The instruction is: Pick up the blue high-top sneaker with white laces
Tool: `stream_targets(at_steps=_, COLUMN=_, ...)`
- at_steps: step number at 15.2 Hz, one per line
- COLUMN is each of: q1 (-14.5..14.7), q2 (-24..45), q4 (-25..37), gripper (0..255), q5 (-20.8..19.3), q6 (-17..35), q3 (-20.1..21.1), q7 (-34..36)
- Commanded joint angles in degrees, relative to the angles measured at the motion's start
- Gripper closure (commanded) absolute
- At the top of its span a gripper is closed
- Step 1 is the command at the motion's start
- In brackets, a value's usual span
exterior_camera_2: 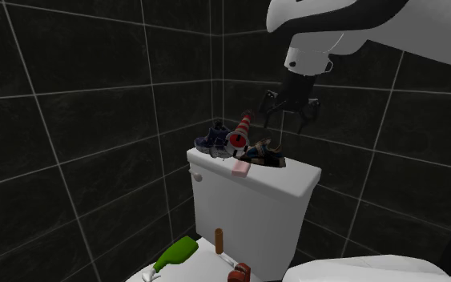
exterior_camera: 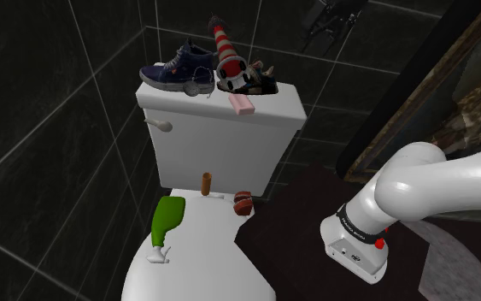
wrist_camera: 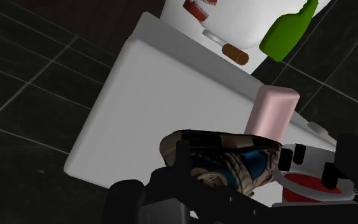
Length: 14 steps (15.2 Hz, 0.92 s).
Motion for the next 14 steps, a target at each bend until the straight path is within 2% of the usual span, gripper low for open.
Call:
stream_targets(at_steps=1, q1=0.0, q2=0.0, q4=0.0, gripper=0, q5=0.0, q6=0.0, q3=0.0, q7=0.0)
stream_targets(at_steps=7, q1=2.7, q2=11.1, q4=5.9, gripper=0, q5=-1.3, q6=7.0, q3=3.4, q7=-3.2)
stream_targets(at_steps=14, q1=5.0, q2=24.0, q4=15.0, gripper=0, q5=-4.4, q6=12.9, q3=7.8, q7=-5.7)
